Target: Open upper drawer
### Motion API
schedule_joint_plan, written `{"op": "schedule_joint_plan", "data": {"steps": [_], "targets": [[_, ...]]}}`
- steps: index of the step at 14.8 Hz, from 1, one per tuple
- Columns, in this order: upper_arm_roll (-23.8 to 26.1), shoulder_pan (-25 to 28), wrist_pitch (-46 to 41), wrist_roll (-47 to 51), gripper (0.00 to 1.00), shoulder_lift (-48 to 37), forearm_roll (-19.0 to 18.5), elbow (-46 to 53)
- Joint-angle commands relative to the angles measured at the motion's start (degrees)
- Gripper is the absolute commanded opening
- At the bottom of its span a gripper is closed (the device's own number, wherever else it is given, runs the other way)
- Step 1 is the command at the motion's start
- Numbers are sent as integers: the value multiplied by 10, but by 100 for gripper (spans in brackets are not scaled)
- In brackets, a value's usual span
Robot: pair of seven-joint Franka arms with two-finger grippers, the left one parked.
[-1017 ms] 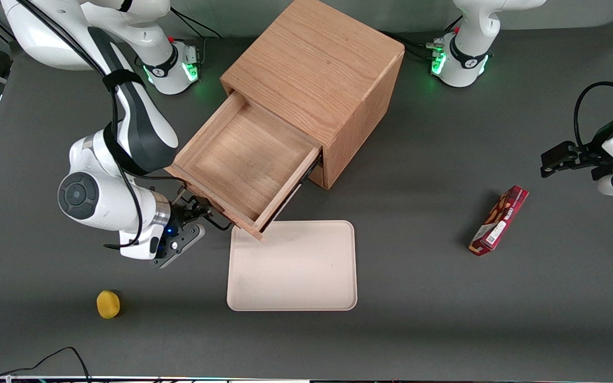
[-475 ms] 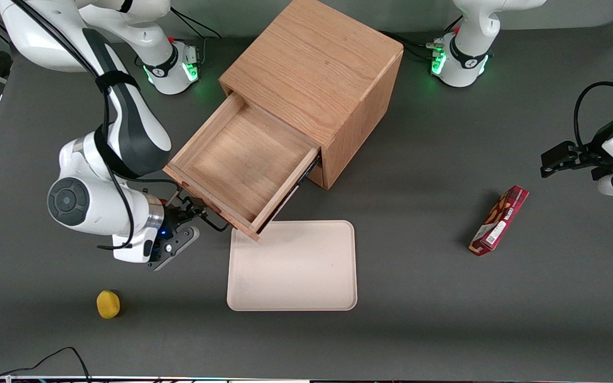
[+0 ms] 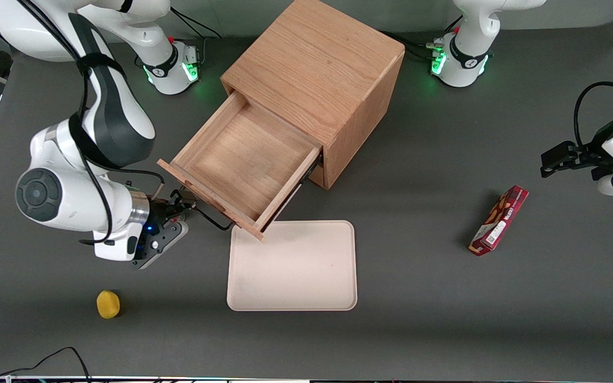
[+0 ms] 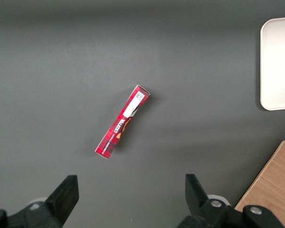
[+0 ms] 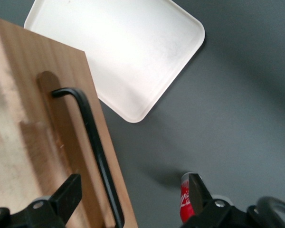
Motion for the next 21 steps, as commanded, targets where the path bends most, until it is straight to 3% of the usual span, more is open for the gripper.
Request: {"op": "schedule_joint_plan", "data": {"steps": [1,5,10,12,15,21], "targets": [[1,2,-35,14,100,-25,-11,11],[0,-14,-91,46,100,-91,-12,-10],[1,-87,-127,94,100,-213,-11,-105],[4,-123,-188,92,100,-235,-10,-108],[4,-153,-198,92,100,-279,-12,-116],[6,-149,-193,185,100,-293,-13,-113]]}}
